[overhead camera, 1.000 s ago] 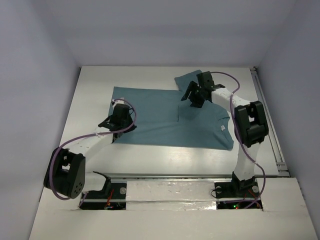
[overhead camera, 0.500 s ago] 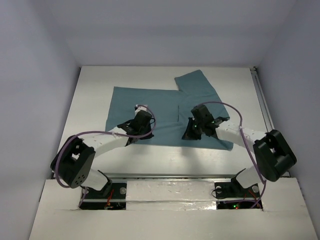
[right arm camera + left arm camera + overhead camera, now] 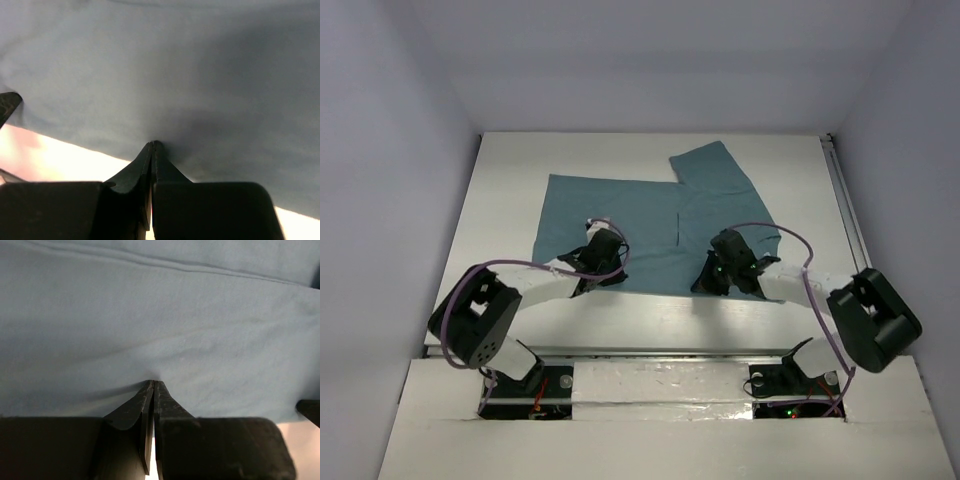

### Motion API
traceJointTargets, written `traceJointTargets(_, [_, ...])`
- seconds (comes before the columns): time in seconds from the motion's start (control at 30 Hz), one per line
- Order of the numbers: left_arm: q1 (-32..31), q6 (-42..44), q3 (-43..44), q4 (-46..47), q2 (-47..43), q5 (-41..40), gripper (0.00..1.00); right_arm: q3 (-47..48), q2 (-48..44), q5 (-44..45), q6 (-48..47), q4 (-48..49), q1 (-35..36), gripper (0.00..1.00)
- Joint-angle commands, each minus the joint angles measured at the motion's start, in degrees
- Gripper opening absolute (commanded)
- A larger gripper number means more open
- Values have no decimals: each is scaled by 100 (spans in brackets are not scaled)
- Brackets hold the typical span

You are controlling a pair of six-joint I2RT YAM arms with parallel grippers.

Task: Fold and stack the t-shirts
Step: Fold the flattened tshirt in 1/3 of the way, then grap the side of the flattened tshirt furthest away from the robot with both arms

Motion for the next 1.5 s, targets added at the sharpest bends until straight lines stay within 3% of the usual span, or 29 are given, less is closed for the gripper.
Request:
traceJointTargets(0.0, [-72,-291,-879,-554,-345,550,0,-897,-486,98,139,-580,83,0])
traceJointTargets(0.13, [-178,-853,-1242,-878,-1249,1060,0,-1401,-1645,-288,148,-958,83,0])
traceJointTargets(0.27, [-178,-986,-1050,-1396,-1550,895,0,-1042,-1956,-307,-106,-1827,83,0])
traceJointTargets(0.33, [-178,-758,-394,-1809,-1621,257,8,-700,-2009,-254,-308,-2065,83,0])
traceJointTargets(0.4, [-20,-259,553,-2090,-1560,-132,25,29,-2000,-79,-633,-2321,83,4])
traceJointTargets(0.43, [120,-73,908,-2135,-1403,-343,31,293,-1948,9,-729,-2382,83,5])
traceJointTargets(0.53, [1033,569,1876,-1908,-893,-311,33,1365,-1483,370,-1142,-2515,-66,6])
traceJointTargets(0.57, [1610,683,2044,-1802,-735,-214,33,1820,-1334,414,-1326,-2497,-136,1])
traceJointTargets(0.6, [1876,806,2341,-1540,-359,-109,30,2025,-1036,414,-1424,-2471,-207,0])
traceJointTargets(0.67, [2299,1009,2676,-1406,73,-239,7,2376,-771,397,-1643,-2340,-322,0])
traceJointTargets(0.7, [2658,1045,3026,-1310,293,-292,0,2691,-648,362,-1714,-2304,-382,0])
traceJointTargets(0.9, [3372,1220,4205,-1256,1875,-284,0,3467,188,116,-2040,-2111,-813,0])
traceJointTargets(0.97, [3557,1299,4628,-1248,2298,-354,13,3626,398,-138,-2049,-1944,-997,0])
traceJointTargets(1.0, [3627,1361,4908,-1265,2595,-319,30,3670,478,-279,-2066,-1917,-1155,0])
traceJointTargets(1.1, [3751,1510,5445,-1632,3115,-178,45,3855,785,-429,-2145,-1900,-1340,0])
traceJointTargets(1.23, [3751,1730,5973,-1801,3695,-477,45,3978,1128,-588,-2207,-1812,-1455,0])
traceJointTargets(1.47, [3751,1748,6009,-1793,3969,-381,43,4504,1682,-684,-2260,-1741,-1937,0])
